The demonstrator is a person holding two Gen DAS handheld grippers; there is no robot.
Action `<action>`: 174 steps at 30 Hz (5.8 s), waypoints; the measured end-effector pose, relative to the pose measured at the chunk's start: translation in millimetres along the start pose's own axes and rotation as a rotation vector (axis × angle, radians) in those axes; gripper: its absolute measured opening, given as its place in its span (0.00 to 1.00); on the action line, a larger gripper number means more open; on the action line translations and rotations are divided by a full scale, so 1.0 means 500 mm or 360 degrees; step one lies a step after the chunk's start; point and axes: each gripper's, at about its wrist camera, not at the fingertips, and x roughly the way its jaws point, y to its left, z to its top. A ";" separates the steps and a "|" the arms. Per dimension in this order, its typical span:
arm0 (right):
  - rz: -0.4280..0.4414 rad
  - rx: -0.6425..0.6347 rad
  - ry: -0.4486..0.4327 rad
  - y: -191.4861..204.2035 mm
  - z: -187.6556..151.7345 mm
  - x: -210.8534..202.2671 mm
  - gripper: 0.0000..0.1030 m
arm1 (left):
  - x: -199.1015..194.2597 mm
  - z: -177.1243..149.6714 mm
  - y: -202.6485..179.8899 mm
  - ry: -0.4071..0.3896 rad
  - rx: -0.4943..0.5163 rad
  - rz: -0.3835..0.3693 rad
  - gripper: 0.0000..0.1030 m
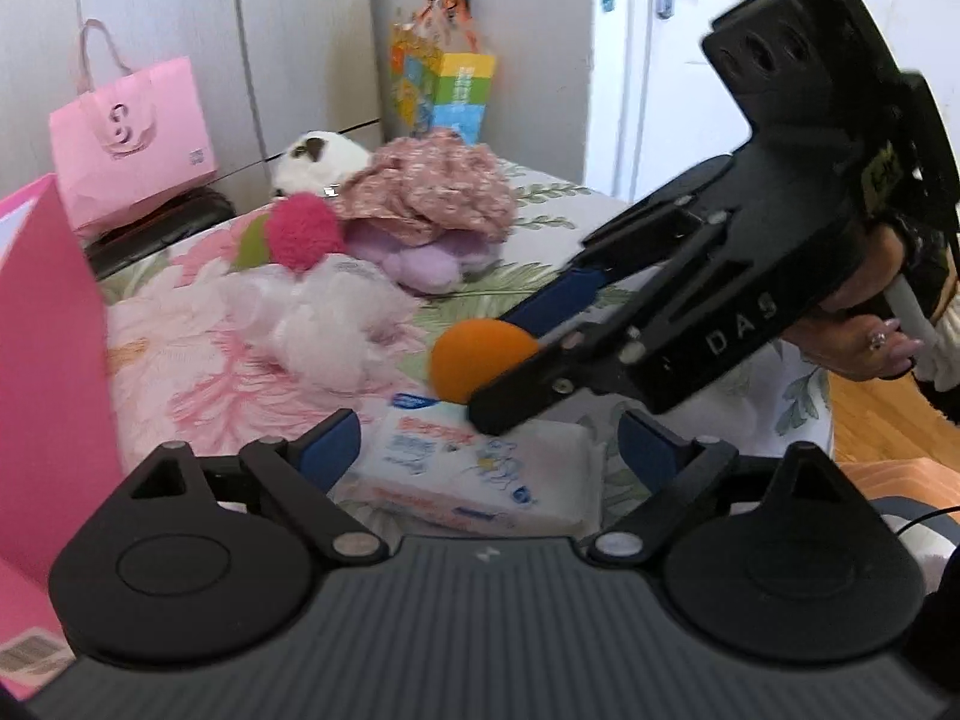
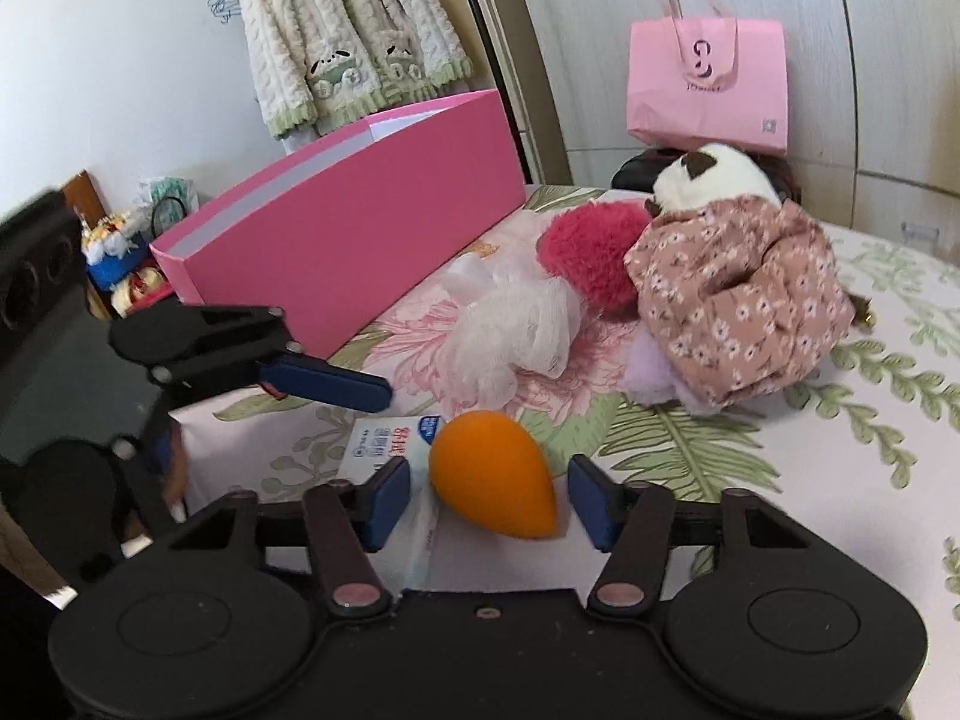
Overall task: Organize soft objects
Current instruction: 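Grasp the white tissue pack with the left tool while the right tool grasps the orange sponge, then carry the tissue pack with the left tool while the right tool drops the sponge into the shoebox, then release the white tissue pack into the shoebox with the left tool, then move both tools back from the shoebox toward the plush items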
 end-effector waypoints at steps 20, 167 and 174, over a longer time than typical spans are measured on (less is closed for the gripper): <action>-0.0005 -0.0060 -0.0056 0.001 -0.015 -0.006 0.46 | 0.013 -0.023 -0.005 -0.0041 -0.0117 0.0143 0.79; -0.0295 -0.0547 -0.0061 0.277 0.204 -0.170 0.62 | -0.403 0.113 0.139 0.0005 -0.0218 0.0641 0.93; -0.0371 -0.0376 -0.0059 0.217 0.140 -0.203 0.63 | -0.382 0.125 0.091 -0.0024 -0.0173 0.0514 0.93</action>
